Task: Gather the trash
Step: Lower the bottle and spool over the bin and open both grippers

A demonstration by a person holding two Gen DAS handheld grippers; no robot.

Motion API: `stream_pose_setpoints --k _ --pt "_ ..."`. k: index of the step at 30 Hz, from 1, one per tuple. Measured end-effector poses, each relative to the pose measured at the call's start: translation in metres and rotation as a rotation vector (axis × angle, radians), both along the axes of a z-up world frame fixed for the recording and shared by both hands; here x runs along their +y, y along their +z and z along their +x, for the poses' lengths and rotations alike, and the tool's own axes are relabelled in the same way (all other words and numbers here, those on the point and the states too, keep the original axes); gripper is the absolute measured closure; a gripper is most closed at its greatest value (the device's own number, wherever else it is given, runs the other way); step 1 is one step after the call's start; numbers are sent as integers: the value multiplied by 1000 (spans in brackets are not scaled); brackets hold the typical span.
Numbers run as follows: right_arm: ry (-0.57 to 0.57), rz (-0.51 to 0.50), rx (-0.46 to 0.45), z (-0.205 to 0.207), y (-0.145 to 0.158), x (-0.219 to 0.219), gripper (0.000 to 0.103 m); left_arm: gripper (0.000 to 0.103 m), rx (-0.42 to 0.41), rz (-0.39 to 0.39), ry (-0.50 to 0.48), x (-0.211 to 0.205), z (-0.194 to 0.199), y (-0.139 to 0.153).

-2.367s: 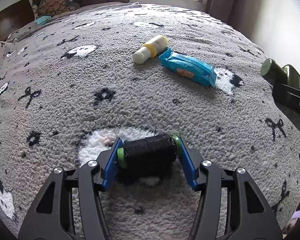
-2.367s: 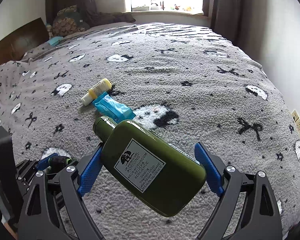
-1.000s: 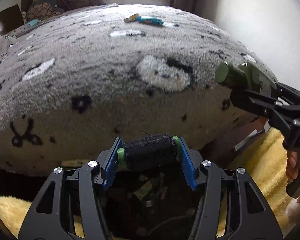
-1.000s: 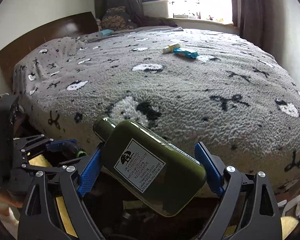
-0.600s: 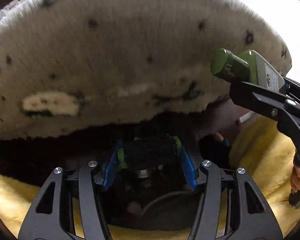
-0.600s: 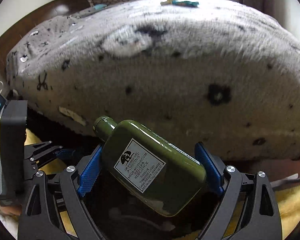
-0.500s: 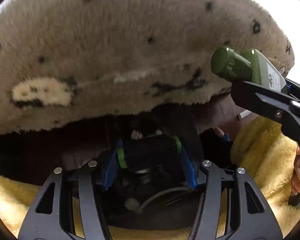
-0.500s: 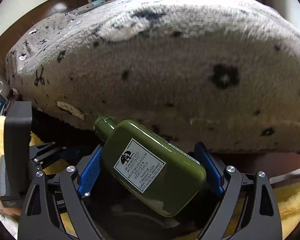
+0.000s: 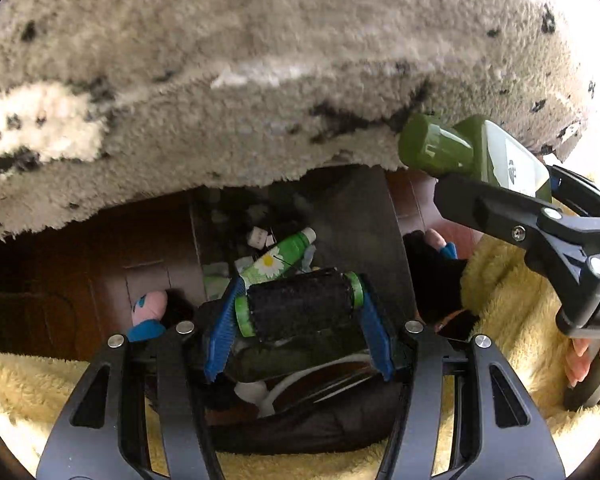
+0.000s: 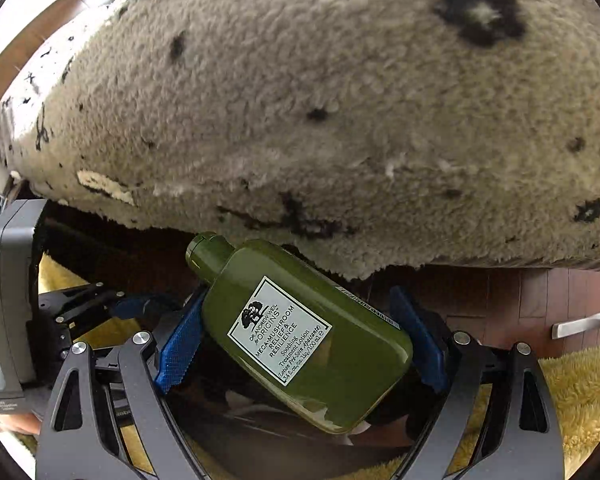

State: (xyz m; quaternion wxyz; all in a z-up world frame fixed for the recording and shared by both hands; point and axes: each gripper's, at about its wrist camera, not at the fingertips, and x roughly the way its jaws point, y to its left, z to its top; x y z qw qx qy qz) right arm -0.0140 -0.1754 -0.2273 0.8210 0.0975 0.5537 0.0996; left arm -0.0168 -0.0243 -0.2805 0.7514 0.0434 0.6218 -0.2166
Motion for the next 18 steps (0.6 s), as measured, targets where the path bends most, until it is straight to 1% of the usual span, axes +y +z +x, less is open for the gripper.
stream_pose_setpoints --k 5,8,9,10,11,13,18 --pt "-6 15 27 6 -8 6 14 50 27 9 4 0 0 -9" --pt "-5 48 33 6 -10 7 13 50 38 8 4 0 -1 -13" --pt "-4 53 34 7 -10 7 14 48 39 8 3 0 -1 -14" --pt "-3 55 35 8 -10 7 13 44 38 9 3 -1 0 -16" --pt "-4 62 34 9 -10 7 10 41 36 10 2 -1 -1 -16" --pt "-14 66 29 9 -10 6 7 31 31 12 3 -1 -1 -16" --pt "-42 76 22 15 -6 -3 6 24 24 17 19 2 2 -10"
